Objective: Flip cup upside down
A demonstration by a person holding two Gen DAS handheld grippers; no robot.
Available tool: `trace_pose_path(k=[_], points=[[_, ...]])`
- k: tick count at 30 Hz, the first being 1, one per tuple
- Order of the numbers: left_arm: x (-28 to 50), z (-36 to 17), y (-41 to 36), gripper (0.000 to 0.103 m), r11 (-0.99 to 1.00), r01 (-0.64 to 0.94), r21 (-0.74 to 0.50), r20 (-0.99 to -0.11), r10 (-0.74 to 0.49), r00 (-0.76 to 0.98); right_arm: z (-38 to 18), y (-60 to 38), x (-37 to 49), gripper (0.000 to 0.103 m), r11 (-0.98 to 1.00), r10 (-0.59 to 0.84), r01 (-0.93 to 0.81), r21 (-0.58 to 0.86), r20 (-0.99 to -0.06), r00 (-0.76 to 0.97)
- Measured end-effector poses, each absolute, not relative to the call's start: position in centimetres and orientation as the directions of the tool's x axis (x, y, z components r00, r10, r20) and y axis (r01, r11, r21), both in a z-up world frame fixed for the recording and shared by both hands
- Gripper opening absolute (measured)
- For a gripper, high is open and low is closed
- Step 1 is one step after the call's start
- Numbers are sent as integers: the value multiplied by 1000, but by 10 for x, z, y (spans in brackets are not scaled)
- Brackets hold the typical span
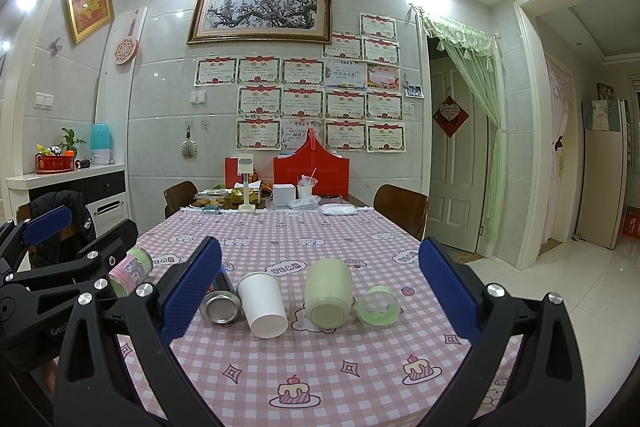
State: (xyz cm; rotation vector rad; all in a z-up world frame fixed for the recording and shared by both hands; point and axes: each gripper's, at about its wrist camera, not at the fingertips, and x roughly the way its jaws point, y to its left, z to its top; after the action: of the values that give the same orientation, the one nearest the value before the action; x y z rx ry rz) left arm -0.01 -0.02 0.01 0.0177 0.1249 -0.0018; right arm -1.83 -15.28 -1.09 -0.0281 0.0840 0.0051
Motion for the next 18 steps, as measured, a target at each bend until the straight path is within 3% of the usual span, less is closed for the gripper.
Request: trace_pose_path(k=[18], points=[[2,-6,-1,89,1000,2,21,-132,1,991,-13,-158,-12,95,1000,4,-6,-28,-90,996]])
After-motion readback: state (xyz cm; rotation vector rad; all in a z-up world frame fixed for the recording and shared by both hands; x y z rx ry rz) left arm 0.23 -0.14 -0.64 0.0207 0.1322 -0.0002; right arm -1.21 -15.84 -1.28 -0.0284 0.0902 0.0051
